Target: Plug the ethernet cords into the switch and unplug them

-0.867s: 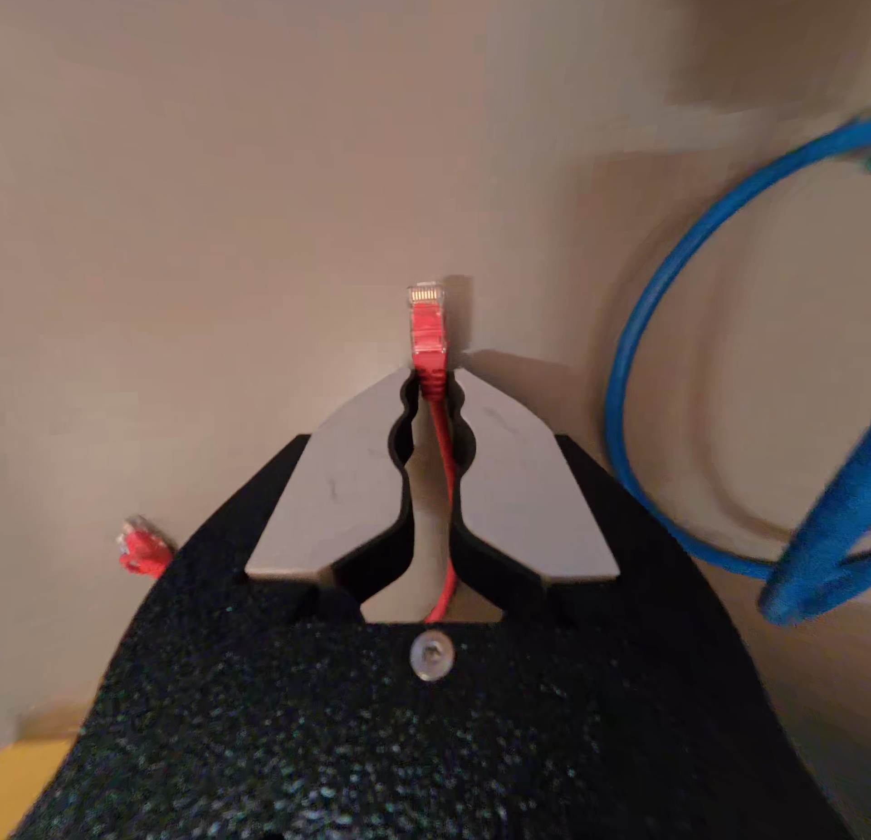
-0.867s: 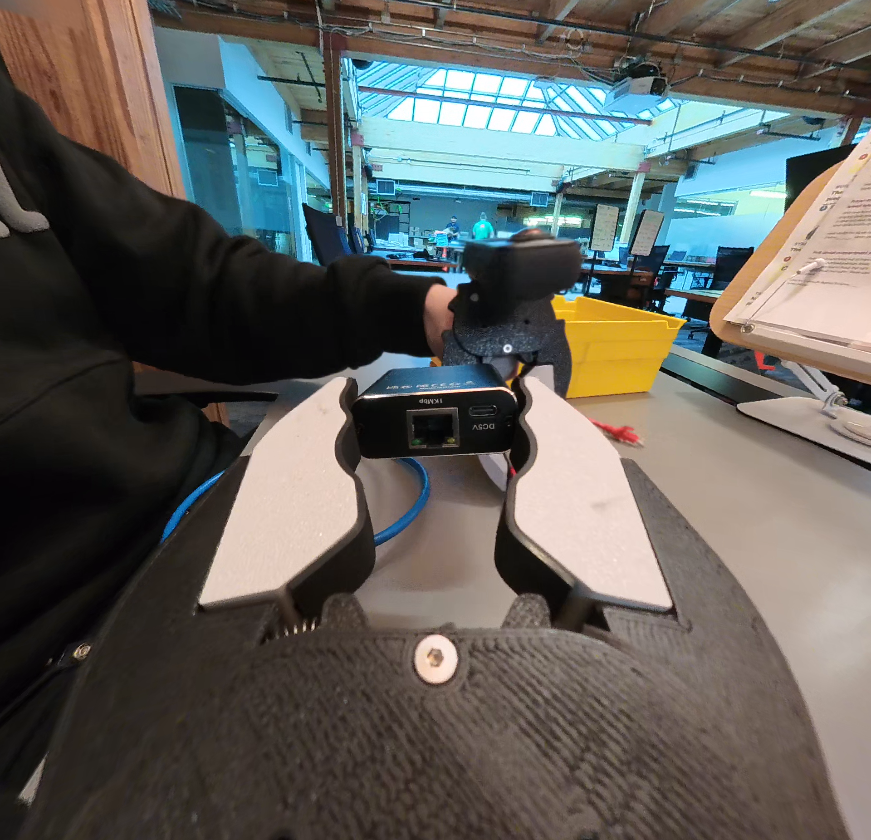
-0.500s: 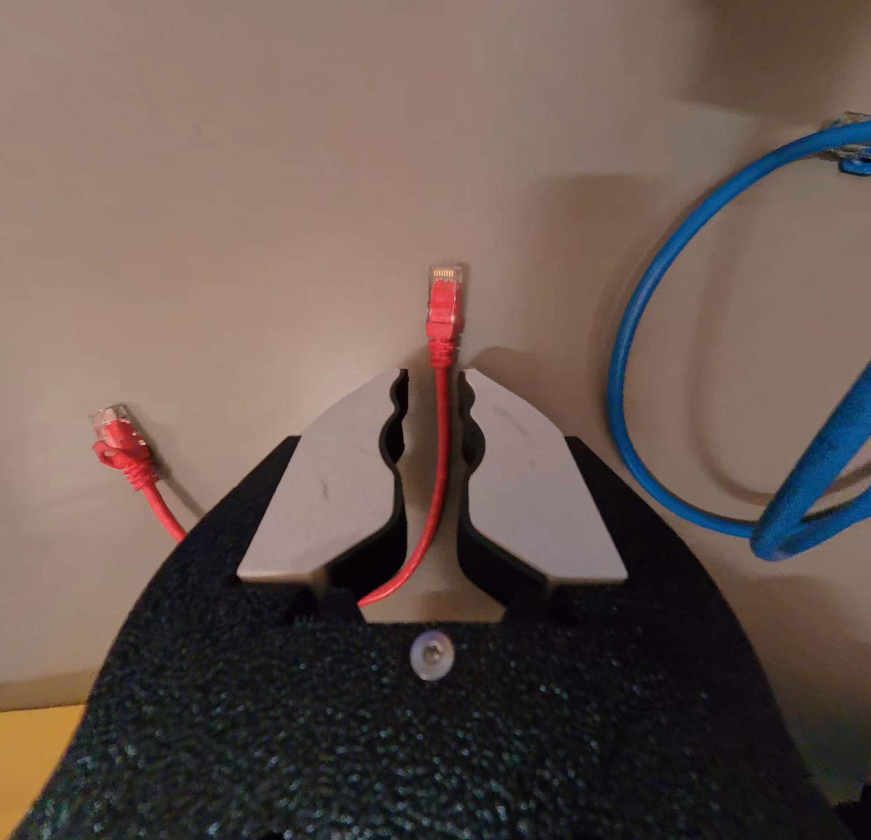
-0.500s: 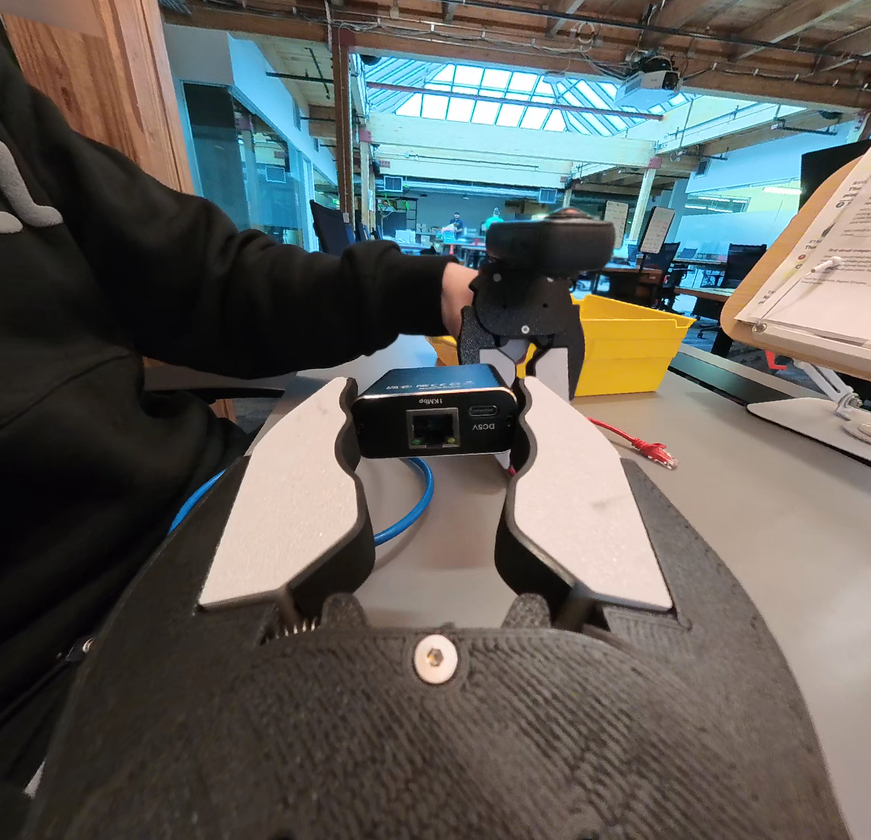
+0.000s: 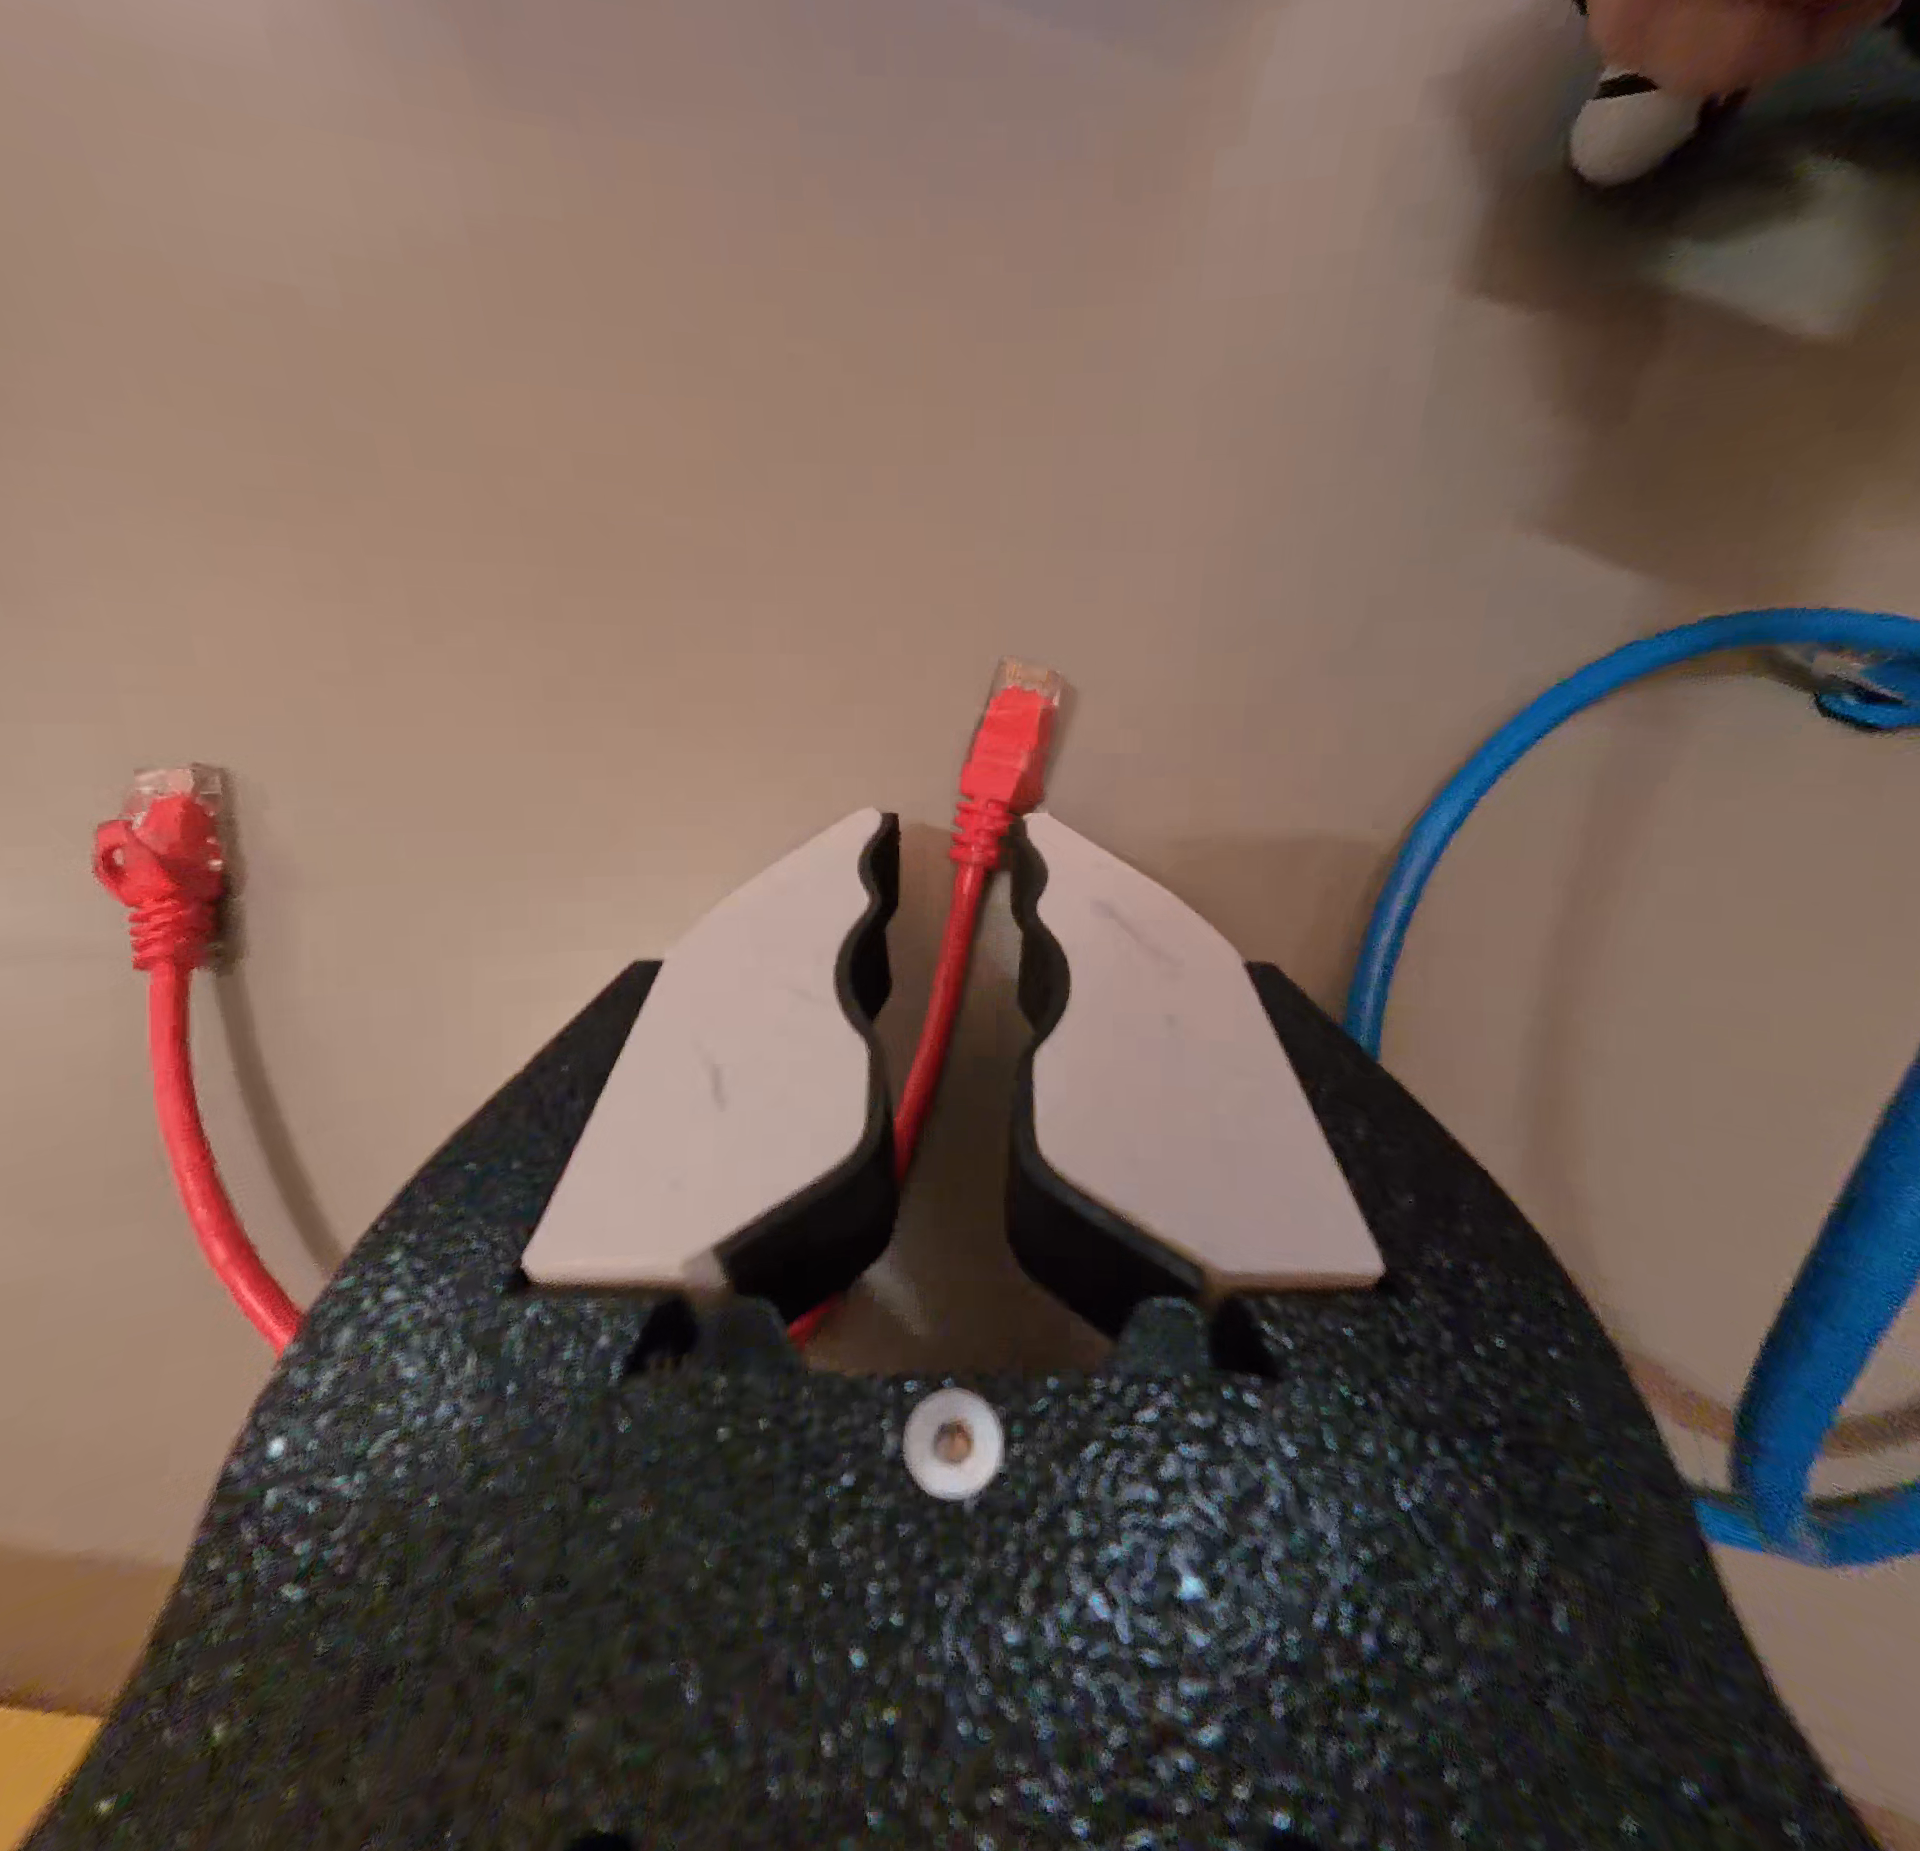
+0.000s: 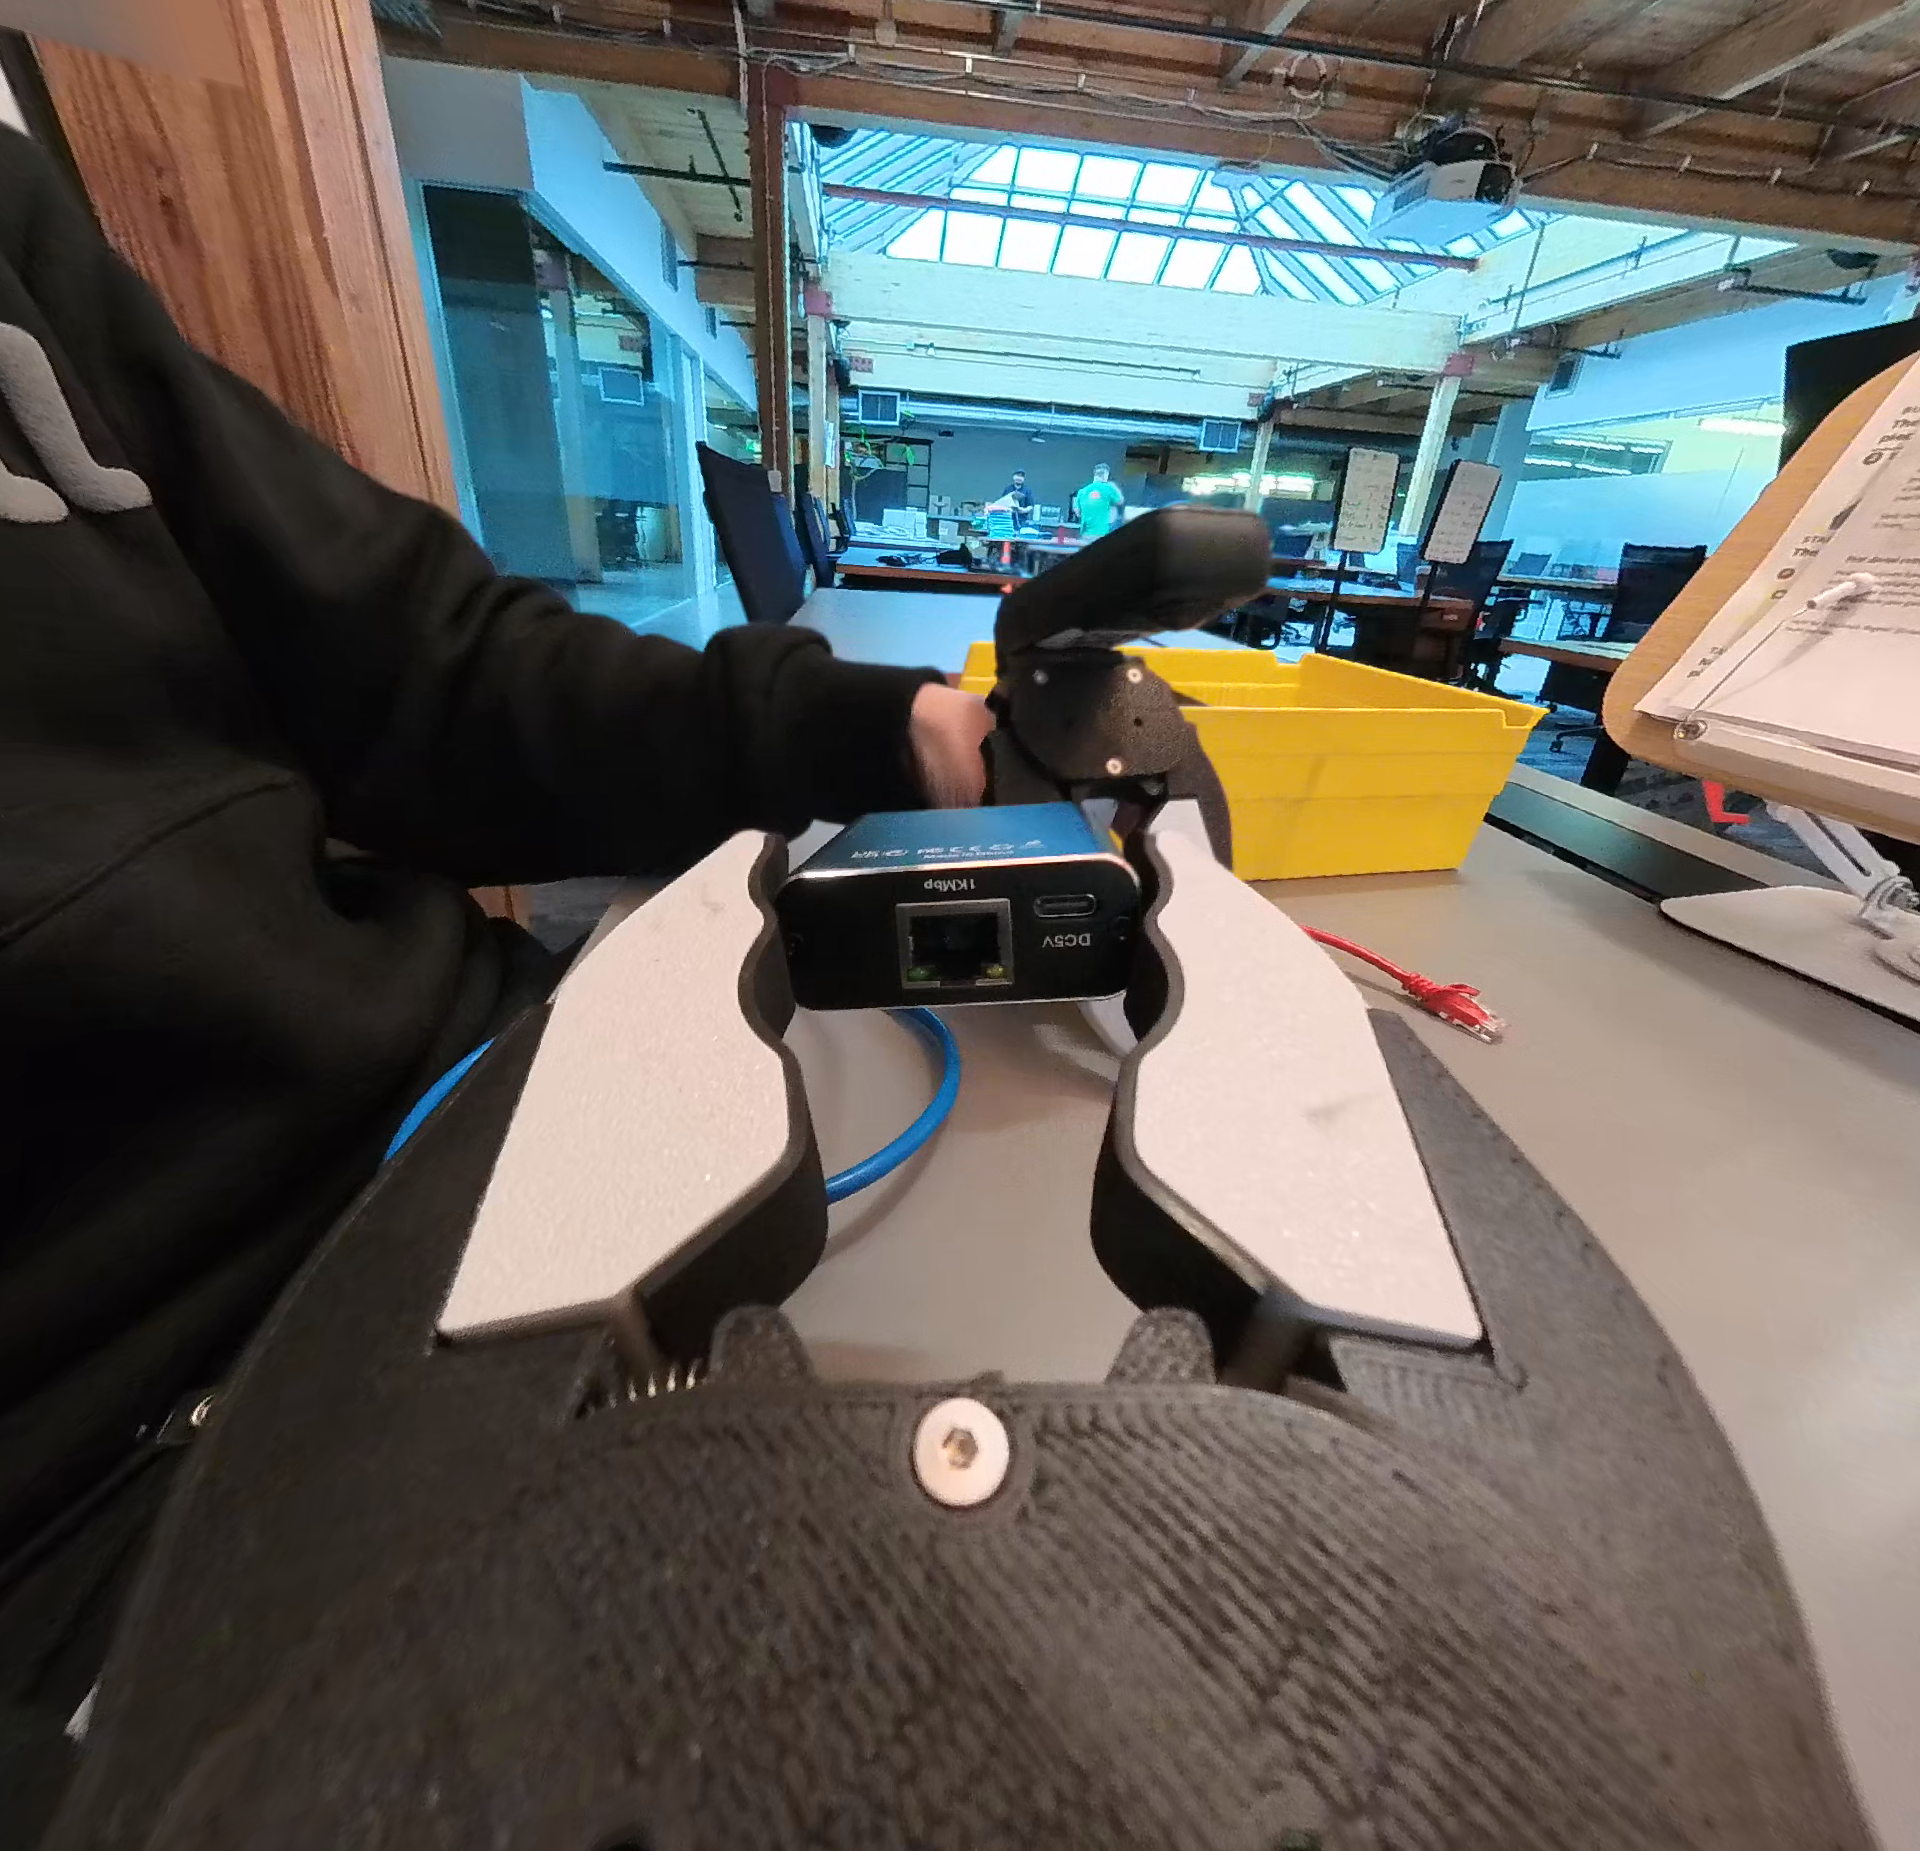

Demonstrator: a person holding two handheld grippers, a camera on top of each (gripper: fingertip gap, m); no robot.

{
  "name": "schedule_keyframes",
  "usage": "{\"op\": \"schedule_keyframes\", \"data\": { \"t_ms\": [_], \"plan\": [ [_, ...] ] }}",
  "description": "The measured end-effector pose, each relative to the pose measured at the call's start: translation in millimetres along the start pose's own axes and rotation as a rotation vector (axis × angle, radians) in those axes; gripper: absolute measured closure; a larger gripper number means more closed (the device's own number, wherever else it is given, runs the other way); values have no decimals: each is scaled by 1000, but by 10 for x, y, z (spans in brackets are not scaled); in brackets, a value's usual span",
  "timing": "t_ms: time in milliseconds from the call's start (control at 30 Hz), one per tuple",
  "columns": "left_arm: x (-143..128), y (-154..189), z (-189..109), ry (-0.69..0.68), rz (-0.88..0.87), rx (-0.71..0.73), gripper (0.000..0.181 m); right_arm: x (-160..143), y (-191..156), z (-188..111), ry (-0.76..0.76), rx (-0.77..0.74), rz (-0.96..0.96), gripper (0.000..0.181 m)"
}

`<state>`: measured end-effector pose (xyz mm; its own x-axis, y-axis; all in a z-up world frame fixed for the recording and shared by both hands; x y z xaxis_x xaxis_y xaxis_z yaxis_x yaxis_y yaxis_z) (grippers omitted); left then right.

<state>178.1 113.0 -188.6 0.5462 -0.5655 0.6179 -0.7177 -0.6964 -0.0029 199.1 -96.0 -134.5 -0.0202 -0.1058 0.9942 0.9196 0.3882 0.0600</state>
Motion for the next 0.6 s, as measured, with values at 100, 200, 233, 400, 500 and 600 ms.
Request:
{"op": "schedule_keyframes", "data": {
  "t_ms": [100, 200, 233, 400, 500, 600],
  "plan": [
    [-76, 35, 59, 25, 29, -44, 159, 0, -2, 2, 2, 4, 4, 118],
    [-83, 12, 59, 55, 30, -59, 156, 2, -6, 1, 5, 5, 1, 118],
    [-80, 20, 60, 57, 37, -68, 157, 1, -6, 1, 4, 5, 1, 118],
    [-66, -4, 68, 64, 23, -79, 168, -1, -3, 7, -1, 7, 2, 118],
    [-60, -19, 73, 63, -10, -74, 171, -1, 2, 7, 0, -1, 4, 118],
    [-18, 89, 44, 81, 67, -21, 171, 1, 27, 0, 6, -22, 18, 118]
  ]
}}
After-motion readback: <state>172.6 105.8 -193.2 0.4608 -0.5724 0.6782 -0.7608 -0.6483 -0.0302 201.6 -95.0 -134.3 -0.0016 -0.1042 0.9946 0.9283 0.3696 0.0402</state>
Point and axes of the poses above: each gripper's, where its closed fingertips meet, z out along the fingers, x out of its top, y = z × x across the jaws, the point moved 7 cm from there along -z, back along the fingers, and after that the axes turned 4 degrees about -y, right-handed, at the moved point
